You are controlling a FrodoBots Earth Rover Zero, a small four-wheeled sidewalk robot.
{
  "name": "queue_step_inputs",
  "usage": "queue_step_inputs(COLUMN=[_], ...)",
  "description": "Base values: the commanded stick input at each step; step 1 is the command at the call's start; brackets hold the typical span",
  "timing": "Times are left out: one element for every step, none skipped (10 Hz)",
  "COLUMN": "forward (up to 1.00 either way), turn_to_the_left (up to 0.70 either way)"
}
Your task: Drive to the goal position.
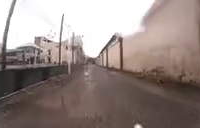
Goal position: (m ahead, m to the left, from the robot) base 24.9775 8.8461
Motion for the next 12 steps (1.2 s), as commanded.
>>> queue_step_inputs(forward=[0.70,0.70,0.70,0.70,0.70,0.70,0.70,0.70,0.70,0.70,0.70,0.70], turn_to_the_left=[0.08,0.08,0.08,0.08,0.08,0.08,0.08,0.08,0.08,0.08,0.08,0.03])
